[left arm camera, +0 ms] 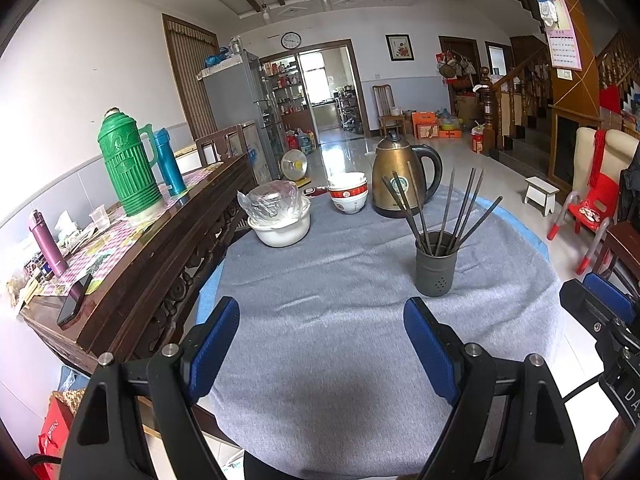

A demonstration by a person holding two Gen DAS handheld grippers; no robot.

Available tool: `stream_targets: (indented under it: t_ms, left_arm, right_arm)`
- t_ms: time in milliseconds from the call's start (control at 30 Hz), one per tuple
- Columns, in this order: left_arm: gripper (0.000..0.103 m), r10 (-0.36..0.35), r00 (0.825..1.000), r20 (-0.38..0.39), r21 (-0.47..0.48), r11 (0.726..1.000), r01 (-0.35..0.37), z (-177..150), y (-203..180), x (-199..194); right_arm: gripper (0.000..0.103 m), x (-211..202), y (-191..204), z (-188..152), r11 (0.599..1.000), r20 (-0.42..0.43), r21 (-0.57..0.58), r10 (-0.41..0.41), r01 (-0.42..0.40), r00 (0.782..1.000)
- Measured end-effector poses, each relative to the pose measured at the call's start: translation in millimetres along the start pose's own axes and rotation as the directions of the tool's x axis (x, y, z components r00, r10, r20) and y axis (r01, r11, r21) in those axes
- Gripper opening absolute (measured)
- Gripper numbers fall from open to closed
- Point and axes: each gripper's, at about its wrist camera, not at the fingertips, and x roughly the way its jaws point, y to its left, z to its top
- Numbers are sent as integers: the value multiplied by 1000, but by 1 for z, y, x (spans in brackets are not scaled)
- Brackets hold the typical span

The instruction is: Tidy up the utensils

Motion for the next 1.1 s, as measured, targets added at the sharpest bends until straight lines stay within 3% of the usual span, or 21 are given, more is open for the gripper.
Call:
stream_targets:
  t_ms: [1100]
  left_arm:
    - [86,4,1000,-2,-10,1000,-4,-4,4,0]
  right_arm:
    - [53,1,4,0,1000,-4,-4,10,-10,1000]
